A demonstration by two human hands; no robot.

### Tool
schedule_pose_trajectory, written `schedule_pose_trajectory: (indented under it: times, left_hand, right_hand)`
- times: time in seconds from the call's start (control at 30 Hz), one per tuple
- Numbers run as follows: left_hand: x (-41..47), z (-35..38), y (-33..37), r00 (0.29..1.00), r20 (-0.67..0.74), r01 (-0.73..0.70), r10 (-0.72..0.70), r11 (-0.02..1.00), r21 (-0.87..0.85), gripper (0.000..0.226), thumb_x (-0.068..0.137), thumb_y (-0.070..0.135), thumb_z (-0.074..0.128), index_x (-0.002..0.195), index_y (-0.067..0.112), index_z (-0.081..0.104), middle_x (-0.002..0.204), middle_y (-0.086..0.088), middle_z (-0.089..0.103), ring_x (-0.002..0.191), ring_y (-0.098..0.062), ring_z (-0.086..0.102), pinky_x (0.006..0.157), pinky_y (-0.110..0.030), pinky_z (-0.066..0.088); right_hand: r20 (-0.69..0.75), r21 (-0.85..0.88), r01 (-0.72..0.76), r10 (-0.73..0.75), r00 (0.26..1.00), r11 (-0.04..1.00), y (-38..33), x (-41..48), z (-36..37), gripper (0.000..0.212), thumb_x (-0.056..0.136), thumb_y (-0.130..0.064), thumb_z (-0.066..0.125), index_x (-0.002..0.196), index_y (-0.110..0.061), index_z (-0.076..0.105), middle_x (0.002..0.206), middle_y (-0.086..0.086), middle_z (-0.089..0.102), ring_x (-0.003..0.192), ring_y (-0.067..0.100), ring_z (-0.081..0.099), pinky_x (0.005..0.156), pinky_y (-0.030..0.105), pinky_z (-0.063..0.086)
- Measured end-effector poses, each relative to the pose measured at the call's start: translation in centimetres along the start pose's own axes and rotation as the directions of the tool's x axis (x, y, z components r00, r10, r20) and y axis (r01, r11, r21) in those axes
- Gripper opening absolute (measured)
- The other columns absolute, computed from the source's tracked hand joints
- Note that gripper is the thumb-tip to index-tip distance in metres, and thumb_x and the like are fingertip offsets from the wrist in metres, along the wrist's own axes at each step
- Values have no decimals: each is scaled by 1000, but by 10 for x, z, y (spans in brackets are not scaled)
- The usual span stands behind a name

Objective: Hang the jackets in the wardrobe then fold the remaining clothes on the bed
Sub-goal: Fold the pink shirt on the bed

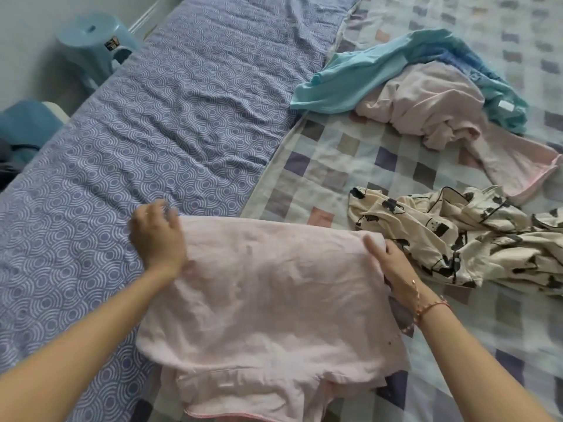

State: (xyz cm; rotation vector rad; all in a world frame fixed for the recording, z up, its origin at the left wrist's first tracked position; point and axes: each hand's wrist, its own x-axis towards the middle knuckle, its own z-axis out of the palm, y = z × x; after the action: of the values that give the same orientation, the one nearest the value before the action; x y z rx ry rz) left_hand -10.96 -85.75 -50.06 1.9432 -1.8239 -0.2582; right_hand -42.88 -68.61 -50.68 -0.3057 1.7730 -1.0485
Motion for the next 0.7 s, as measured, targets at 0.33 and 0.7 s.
schedule_pose_trajectory:
  times: [0.33, 0.7]
  left_hand:
    - [-107, 12, -16, 630, 558, -382, 541, 840, -385, 75, 90, 67, 19, 126, 12, 54, 136, -11, 50, 131, -24, 42, 110, -17, 15]
    - [-10, -63, -51, 318, 919, 881, -232, 430, -197, 77, 73, 77, 38, 98, 9, 62, 93, -12, 67, 80, -24, 62, 69, -35, 48]
  right_hand:
    - [372, -211, 154, -67, 926, 965, -20, -72, 8, 51, 65, -12, 83, 110, -18, 60, 101, -6, 72, 92, 8, 67, 77, 22, 55]
    - [449, -662, 634, -466, 763, 400, 0, -113, 227, 29, 79, -23, 44, 96, -11, 65, 97, 11, 65, 92, 29, 60, 82, 40, 45]
